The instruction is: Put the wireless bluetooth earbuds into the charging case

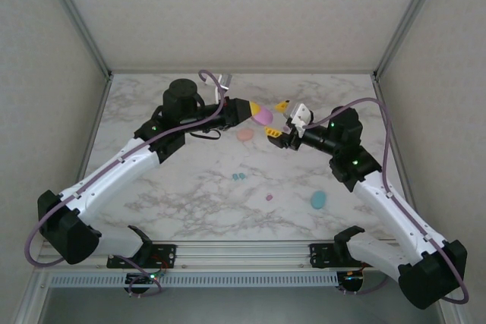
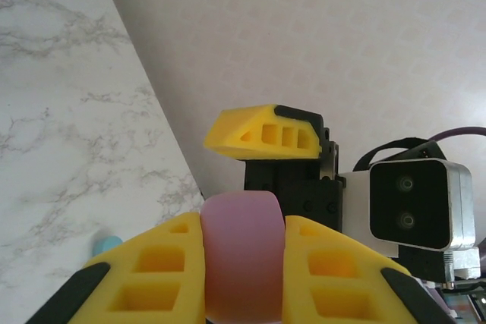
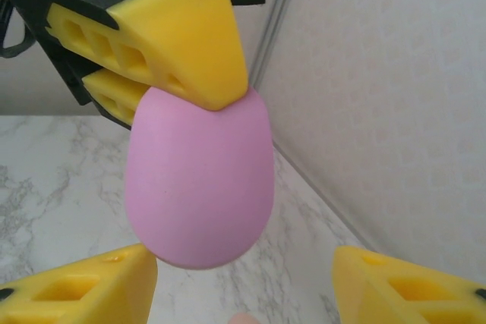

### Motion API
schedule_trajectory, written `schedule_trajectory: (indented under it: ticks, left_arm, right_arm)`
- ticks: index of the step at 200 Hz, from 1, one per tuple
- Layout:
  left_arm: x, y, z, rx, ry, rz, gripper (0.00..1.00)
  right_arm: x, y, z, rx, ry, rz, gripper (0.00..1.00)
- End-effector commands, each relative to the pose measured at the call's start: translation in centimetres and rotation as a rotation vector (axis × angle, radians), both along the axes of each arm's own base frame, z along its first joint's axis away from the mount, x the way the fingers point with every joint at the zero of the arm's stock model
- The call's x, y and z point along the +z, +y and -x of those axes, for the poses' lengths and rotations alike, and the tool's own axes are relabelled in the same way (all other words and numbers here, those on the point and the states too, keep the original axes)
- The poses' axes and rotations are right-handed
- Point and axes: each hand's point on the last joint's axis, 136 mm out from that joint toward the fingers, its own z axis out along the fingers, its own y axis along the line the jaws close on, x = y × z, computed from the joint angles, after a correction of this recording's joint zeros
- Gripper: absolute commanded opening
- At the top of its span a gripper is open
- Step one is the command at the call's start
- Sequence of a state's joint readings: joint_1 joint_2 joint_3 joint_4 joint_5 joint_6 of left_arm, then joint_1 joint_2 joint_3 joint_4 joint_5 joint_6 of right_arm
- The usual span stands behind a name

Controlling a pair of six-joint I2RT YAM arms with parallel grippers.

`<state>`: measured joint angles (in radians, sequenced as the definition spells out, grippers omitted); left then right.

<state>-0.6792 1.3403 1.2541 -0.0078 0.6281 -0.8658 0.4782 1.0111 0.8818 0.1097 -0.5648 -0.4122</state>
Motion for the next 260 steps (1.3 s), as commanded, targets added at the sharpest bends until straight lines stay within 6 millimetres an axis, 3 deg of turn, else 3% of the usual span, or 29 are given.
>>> schedule_trajectory:
  ticks: [1,111,135,154,165,182,197,225,260]
  left_arm:
    - [1.9,0.2,0.6,-0.014,-0.029,0.049,0.14]
    - [1.5,0.3,0.5,-0.005,-0.022,0.040,0.18]
    - [1.3,0.5,0.2,0.016,-0.034,0.027,0.29]
    - [1.3,1.1,-0.1,0.056,-0.085,0.001,0.52]
    - [1.4,1.8,-0.2,0.085,-0.150,-0.029,0.61]
    - [1.7,3.3,-0.1,0.135,-0.315,-0.091,0.65]
    - [2.4,4.7,1.2,0.124,-0.586,-0.155,0.68]
    - [1.4,7.0,3.6,0.091,-1.037,-0.309,0.71]
    - [-1.5,6.7,5.1,-0.138,-1.112,-0.423,0.67]
  right_arm:
    - [3.2,1.0,1.2,0.080,-0.107,-0.040,0.61]
    - [3.5,1.2,0.7,0.058,-0.117,-0.075,0.37]
    - [3.3,1.3,1.1,0.079,-0.096,-0.069,0.33]
    - [2.8,1.4,1.2,0.090,-0.033,-0.053,0.32]
    - [2.5,1.6,1.3,0.104,0.021,-0.042,0.32]
    - [2.1,1.7,1.8,0.146,0.116,-0.029,0.32]
    - [1.5,2.0,2.4,0.206,0.200,-0.004,0.32]
    - [1.0,2.6,3.8,0.324,0.319,0.037,0.32]
    - [0.9,3.1,4.5,0.400,0.344,0.050,0.32]
